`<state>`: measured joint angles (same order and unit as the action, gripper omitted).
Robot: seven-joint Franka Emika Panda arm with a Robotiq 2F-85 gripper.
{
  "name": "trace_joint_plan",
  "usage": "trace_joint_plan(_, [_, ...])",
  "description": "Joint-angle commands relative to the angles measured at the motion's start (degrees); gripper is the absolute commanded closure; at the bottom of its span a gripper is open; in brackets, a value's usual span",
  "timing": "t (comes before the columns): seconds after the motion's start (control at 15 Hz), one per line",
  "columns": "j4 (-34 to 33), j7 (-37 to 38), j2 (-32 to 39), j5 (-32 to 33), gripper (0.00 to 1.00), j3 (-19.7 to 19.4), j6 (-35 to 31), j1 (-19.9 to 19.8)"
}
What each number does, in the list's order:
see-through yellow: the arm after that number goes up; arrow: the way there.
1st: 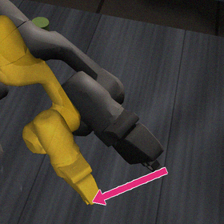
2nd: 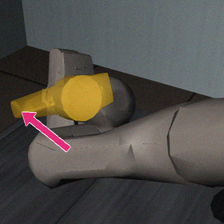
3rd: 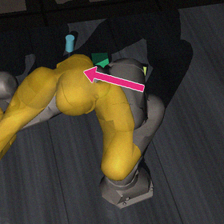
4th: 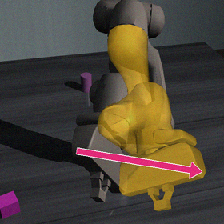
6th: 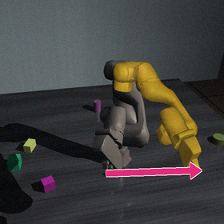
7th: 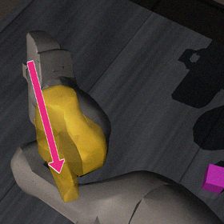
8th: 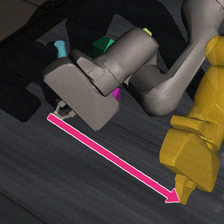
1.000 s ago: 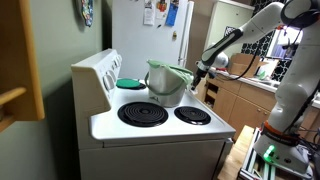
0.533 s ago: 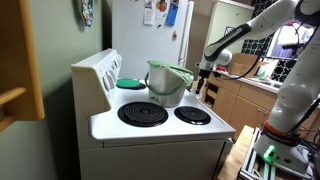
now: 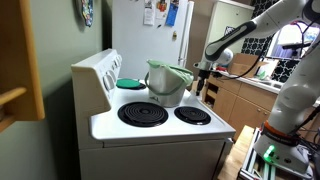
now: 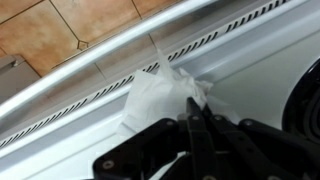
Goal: Use the piece of tissue to wipe the oven handle
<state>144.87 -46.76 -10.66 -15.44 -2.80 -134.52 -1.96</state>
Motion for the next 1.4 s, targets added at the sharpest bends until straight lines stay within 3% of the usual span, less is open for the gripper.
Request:
trace_joint_plan(0.0, [0.8,0.2,1.7,0.2,0.98,-1.6,-10.9,0.7])
trace_joint_plan(0.27, [-0.7,2.8,7.3,1.9,0.98,-2.4,-23.1,0.1])
trace_joint_plan(0.8, [-7.1,10.7,18.2,2.0,0.98,-4.0,-35.6,-1.3])
trace_joint_plan(1.07, [-11.0,15.1,22.1,1.5,0.98,-5.0,-36.6,-0.6])
trace_joint_plan(1.33, [-9.8,15.5,18.7,2.9,0.98,-5.8,-31.0,-0.5])
